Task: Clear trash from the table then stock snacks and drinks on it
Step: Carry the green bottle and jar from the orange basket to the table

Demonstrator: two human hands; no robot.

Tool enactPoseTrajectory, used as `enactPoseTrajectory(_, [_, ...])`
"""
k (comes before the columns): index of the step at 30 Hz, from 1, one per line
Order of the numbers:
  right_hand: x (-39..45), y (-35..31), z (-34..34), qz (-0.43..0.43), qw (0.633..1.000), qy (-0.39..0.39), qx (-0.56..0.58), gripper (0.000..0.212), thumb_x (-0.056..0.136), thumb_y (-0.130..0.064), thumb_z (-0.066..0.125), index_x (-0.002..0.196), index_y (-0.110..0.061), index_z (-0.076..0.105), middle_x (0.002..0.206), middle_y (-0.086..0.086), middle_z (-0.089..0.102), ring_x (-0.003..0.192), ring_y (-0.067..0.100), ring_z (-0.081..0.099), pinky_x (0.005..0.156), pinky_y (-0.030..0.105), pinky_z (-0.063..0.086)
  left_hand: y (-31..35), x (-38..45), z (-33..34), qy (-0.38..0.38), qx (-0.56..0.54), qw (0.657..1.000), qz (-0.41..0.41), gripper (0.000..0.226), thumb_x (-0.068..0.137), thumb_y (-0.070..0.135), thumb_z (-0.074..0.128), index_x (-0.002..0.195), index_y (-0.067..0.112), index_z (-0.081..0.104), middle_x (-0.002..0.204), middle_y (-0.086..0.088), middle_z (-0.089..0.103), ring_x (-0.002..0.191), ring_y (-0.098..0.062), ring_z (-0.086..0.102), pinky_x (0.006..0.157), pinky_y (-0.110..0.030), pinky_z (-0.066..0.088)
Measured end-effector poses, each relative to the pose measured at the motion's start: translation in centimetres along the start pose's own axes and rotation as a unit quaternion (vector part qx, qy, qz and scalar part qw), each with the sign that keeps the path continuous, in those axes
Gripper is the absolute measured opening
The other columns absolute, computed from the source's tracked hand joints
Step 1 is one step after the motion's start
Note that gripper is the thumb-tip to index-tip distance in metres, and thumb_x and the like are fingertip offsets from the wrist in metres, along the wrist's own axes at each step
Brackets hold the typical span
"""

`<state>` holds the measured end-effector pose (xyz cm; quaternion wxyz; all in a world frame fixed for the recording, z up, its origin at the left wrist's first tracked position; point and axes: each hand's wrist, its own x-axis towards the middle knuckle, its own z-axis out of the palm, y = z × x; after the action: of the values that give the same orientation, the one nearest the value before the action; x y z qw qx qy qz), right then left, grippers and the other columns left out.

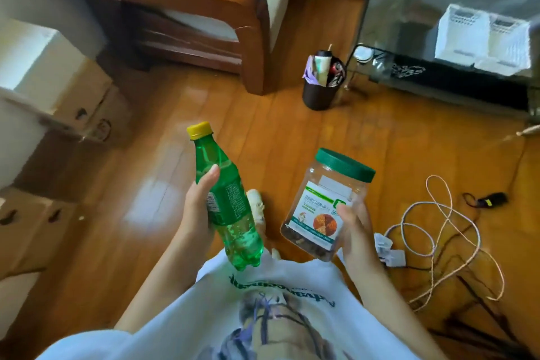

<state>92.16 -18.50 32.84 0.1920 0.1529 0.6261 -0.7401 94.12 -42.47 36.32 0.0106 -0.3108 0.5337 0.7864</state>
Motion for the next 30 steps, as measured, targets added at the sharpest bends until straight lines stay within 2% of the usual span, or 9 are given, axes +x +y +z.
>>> enactPoseTrajectory(1, [0.7,-0.3,-0.6,-0.003,1.000,0.016,0.012,0.046,0.076,-0.030,0.057,0.121,-0.037,0.050,0.123,0.005,0.062,0.112,0.025,0.061,0.093,0.055,0.047,0.3,1.3,1.3,-0.017,0.011,1.000,-0.005,0.053,0.061,0.053,0.064,0.095,0.012,0.061,0.084,-0.012,0.063,0.073,-0.027,0.061,0.074,-0.042,0.049])
enactPoseTrajectory(4, [3.4,-1.2,-2.0,-0.012,0.997,0.057,0.047,0.050,0.076,-0.029,0.058,0.125,-0.028,0.049,0.123,0.007,0.063,0.112,0.027,0.061,0.092,0.054,0.048,1.4,5.4,5.1,-0.059,0.039,0.997,-0.021,0.047,0.063,0.053,0.063,0.090,0.014,0.064,0.081,-0.012,0.064,0.069,-0.026,0.061,0.069,-0.038,0.051])
enactPoseTrajectory(9, [9.7,-4.5,-2.9,-0.003,0.992,0.099,0.074,0.055,0.075,-0.037,0.061,0.127,-0.031,0.045,0.123,0.005,0.063,0.110,0.027,0.062,0.087,0.052,0.051,5.0,13.1,10.8,-0.112,0.075,0.990,-0.028,0.034,0.061,0.054,0.063,0.077,0.025,0.071,0.077,-0.009,0.067,0.066,-0.023,0.063,0.067,-0.037,0.052])
enactPoseTrajectory(13, [15.1,-8.7,-2.8,-0.021,0.990,0.113,0.084,0.062,0.073,-0.036,0.062,0.130,-0.023,0.043,0.122,0.009,0.063,0.110,0.029,0.062,0.086,0.051,0.052,8.3,19.0,15.0,-0.143,0.084,0.985,-0.035,0.044,0.062,0.055,0.064,0.086,0.018,0.068,0.077,-0.009,0.066,0.066,-0.023,0.063,0.065,-0.035,0.053])
enactPoseTrajectory(16, [18.5,-11.1,-3.2,-0.037,0.986,0.131,0.099,0.062,0.073,-0.035,0.061,0.131,-0.023,0.042,0.122,0.007,0.063,0.110,0.026,0.063,0.081,0.042,0.054,9.9,22.9,18.4,-0.167,0.094,0.980,-0.044,0.047,0.061,0.055,0.064,0.088,0.017,0.067,0.077,-0.008,0.066,0.066,-0.022,0.063,0.063,-0.035,0.053])
enactPoseTrajectory(20, [21.8,-13.1,-4.6,-0.029,0.978,0.158,0.130,0.062,0.072,-0.037,0.061,0.130,-0.024,0.043,0.118,0.004,0.065,0.105,0.022,0.065,0.073,0.033,0.055,10.5,26.6,22.4,-0.177,0.119,0.975,-0.071,0.060,0.057,0.055,0.066,0.099,0.013,0.063,0.082,-0.009,0.066,0.069,-0.023,0.064,0.065,-0.035,0.053])
enactPoseTrajectory(23, [24.0,-13.9,-6.6,-0.019,0.971,0.181,0.153,0.065,0.070,-0.041,0.063,0.130,-0.027,0.043,0.111,-0.002,0.069,0.099,0.018,0.068,0.065,0.027,0.056,10.2,28.9,25.3,-0.187,0.126,0.970,-0.090,0.056,0.057,0.055,0.066,0.095,0.014,0.064,0.081,-0.009,0.066,0.070,-0.023,0.064,0.068,-0.037,0.052])
enactPoseTrajectory(26, [27.1,-14.6,-9.5,-0.012,0.967,0.193,0.164,0.072,0.067,-0.046,0.067,0.133,-0.027,0.042,0.114,-0.002,0.068,0.102,0.019,0.067,0.067,0.027,0.055,9.6,31.3,28.8,-0.192,0.130,0.967,-0.101,0.056,0.059,0.055,0.067,0.097,0.014,0.063,0.082,-0.010,0.065,0.071,-0.025,0.063,0.069,-0.039,0.051])
enactPoseTrajectory(30, [31.9,-16.7,-14.6,-0.016,0.970,0.179,0.166,0.063,0.073,-0.039,0.064,0.130,-0.024,0.044,0.111,0.001,0.069,0.100,0.022,0.068,0.065,0.028,0.056,8.7,34.5,35.1,-0.172,0.142,0.970,-0.094,0.051,0.060,0.055,0.067,0.094,0.016,0.067,0.083,-0.010,0.065,0.071,-0.025,0.063,0.066,-0.036,0.053])
